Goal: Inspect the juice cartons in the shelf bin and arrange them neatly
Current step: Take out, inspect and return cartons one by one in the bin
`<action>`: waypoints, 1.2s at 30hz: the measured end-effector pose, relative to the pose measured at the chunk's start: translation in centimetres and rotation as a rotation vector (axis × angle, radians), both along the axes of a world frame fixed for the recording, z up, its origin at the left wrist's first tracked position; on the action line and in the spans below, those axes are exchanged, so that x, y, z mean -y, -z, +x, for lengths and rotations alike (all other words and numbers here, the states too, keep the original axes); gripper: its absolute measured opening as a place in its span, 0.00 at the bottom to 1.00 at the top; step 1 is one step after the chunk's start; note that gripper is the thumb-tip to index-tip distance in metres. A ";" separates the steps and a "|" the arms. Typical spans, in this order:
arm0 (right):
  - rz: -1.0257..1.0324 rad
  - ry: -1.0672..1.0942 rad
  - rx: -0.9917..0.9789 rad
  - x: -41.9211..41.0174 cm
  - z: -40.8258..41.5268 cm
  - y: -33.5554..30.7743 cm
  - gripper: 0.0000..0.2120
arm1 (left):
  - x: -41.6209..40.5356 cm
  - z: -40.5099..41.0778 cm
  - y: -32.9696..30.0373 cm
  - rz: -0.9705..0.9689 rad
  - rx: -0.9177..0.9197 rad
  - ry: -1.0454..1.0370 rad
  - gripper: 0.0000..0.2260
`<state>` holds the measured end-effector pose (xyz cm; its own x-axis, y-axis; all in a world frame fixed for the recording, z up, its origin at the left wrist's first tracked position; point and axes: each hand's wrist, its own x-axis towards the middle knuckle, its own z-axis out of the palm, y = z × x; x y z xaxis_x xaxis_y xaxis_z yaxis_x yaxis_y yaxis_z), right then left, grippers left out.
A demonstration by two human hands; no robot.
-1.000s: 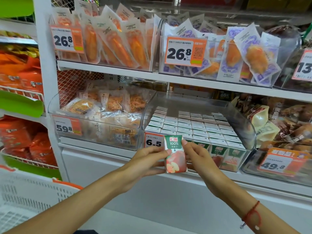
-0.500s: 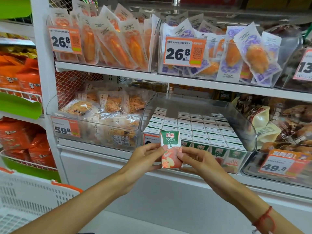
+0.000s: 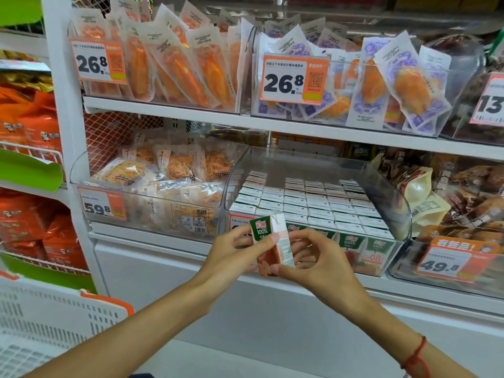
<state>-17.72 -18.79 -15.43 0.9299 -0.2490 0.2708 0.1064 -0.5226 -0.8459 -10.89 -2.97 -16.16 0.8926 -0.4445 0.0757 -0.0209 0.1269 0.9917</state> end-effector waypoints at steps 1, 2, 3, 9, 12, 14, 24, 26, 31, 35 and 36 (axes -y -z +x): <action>-0.035 -0.003 0.021 -0.2 0.0 0.2 0.23 | 0.0 0.0 0.0 0.011 0.005 -0.008 0.09; -0.058 -0.007 0.034 -0.3 0.0 0.4 0.23 | 0.0 0.1 0.0 0.014 0.009 -0.020 0.09; -0.063 -0.019 0.040 -0.3 0.0 0.4 0.21 | -0.1 0.2 0.0 0.010 0.009 -0.023 0.09; 0.281 -0.050 -0.046 0.3 0.1 -0.7 0.15 | -0.9 0.9 -0.7 0.064 0.014 0.114 0.12; 0.294 -0.032 -0.083 0.4 0.1 -0.7 0.19 | -0.8 0.7 -0.6 0.110 0.038 0.163 0.11; 0.324 -0.037 -0.111 0.5 0.1 -0.8 0.21 | -0.7 0.7 -0.5 0.102 0.020 0.187 0.12; 0.386 -0.292 -0.346 1.4 -0.2 -1.0 0.23 | -0.5 0.7 -1.0 0.046 -0.092 0.171 0.10; 0.391 -0.289 -0.347 1.5 -0.2 -1.0 0.23 | -0.5 0.6 -1.0 0.052 -0.099 0.184 0.11; 0.388 -0.246 -0.343 1.8 -0.1 -1.0 0.21 | -0.2 0.3 -1.0 0.085 -0.109 0.214 0.13; 0.330 -0.127 -0.291 1.5 0.0 -0.7 0.12 | -0.3 0.3 -0.9 0.081 -0.108 0.262 0.13; 0.315 -0.101 -0.268 1.4 -0.1 -0.6 0.11 | -0.3 0.3 -0.8 0.081 -0.095 0.255 0.13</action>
